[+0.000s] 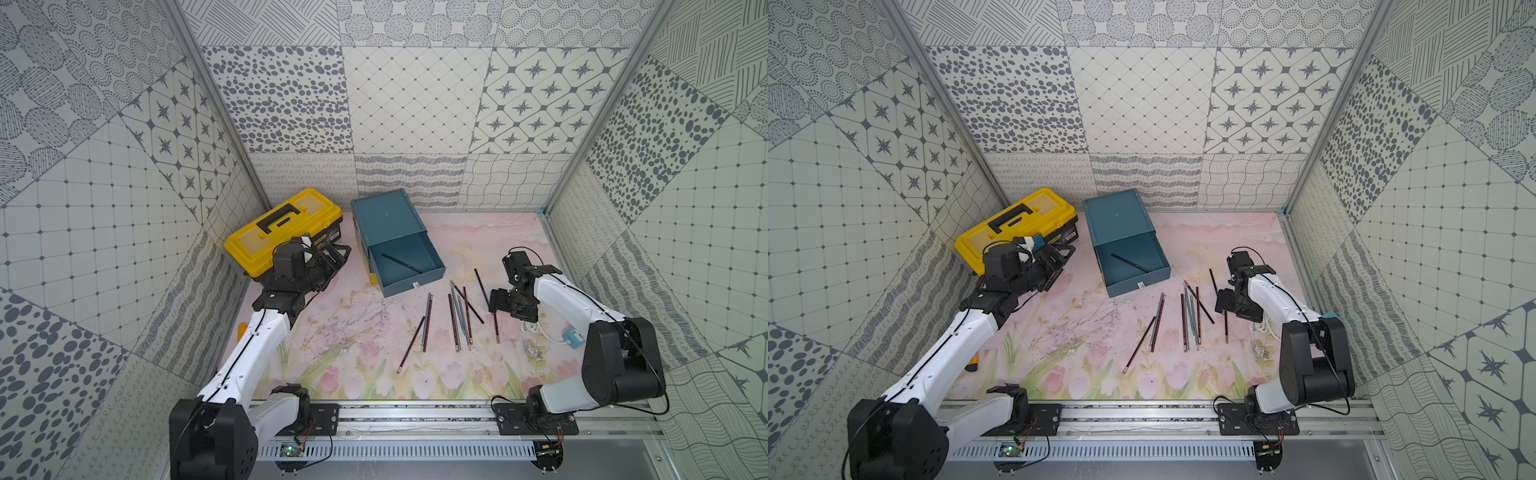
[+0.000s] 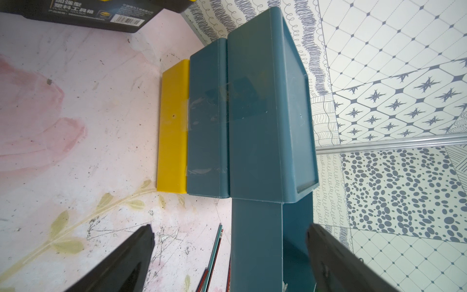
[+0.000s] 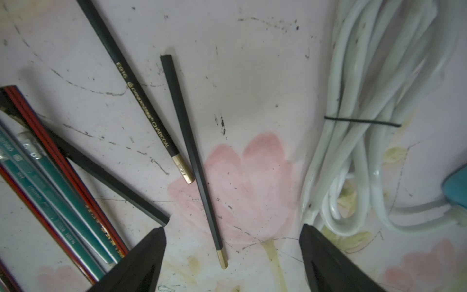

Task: Please place the pencils in the drawer according to their color
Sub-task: Pick up the pencil from the center of the board.

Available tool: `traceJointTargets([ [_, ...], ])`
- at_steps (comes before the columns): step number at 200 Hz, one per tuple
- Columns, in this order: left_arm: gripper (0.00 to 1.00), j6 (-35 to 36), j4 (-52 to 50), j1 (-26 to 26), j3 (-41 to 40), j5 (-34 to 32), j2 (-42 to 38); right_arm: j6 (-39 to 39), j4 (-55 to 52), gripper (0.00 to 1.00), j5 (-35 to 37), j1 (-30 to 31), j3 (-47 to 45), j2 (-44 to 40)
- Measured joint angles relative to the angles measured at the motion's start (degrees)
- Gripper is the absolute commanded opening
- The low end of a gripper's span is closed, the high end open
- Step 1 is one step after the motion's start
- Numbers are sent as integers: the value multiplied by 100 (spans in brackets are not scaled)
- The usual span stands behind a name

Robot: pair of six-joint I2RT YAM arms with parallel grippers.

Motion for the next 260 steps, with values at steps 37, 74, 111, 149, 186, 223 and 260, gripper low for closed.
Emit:
traceJointTargets([
  [37,99,-15,2,0,0,0,28,-13,243,65,-374,0,-107,330],
  [74,99,-17,2,0,0,2,70,17,343,46,-557,2,-133,525],
  [111,99,-20,13,0,0,4,120,28,376,43,-555,20,-133,706],
  [149,99,-42,24,0,0,13,155,37,350,35,-498,92,-103,881],
  [186,99,-66,37,0,0,22,166,72,321,25,-431,105,-72,929],
  [223,99,-92,42,0,0,24,166,140,225,11,-431,105,42,1049],
  [260,99,-103,42,0,0,26,166,184,166,6,-413,105,96,1093],
])
